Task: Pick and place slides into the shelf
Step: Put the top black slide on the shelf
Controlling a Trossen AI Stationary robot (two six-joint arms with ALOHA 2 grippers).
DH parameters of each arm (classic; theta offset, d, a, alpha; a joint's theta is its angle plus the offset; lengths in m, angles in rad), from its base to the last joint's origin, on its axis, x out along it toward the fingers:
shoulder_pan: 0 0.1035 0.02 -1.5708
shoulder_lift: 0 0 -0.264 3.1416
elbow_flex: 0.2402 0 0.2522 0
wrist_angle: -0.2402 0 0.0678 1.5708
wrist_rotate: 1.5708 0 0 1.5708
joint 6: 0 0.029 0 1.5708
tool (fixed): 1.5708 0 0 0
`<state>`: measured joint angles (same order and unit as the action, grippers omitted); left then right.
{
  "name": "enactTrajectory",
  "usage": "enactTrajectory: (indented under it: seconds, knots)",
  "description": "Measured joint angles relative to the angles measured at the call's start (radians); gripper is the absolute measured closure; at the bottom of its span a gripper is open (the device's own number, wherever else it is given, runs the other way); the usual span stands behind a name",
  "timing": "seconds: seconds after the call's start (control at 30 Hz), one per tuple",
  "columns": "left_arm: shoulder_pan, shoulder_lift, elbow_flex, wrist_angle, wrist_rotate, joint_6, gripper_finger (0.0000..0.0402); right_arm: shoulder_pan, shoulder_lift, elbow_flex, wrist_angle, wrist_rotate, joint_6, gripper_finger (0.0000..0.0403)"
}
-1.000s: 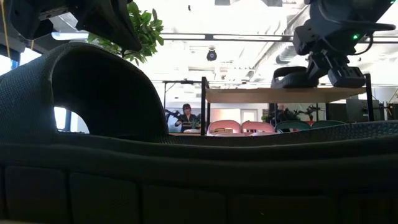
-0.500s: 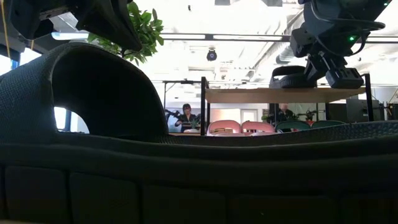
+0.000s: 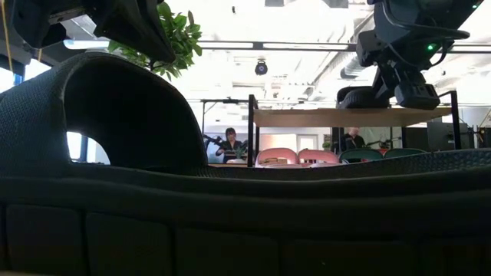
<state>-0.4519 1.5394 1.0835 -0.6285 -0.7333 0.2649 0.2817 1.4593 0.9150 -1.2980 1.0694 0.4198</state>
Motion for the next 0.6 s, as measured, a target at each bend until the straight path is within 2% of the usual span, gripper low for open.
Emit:
enactTrajectory:
  seconds: [0.6]
  knots:
    - [0.0, 0.0, 0.0, 0.0, 0.004, -0.008, 0.0401, 0.0, -0.002, 0.0, -0.001, -0.008, 0.115, 0.0231]
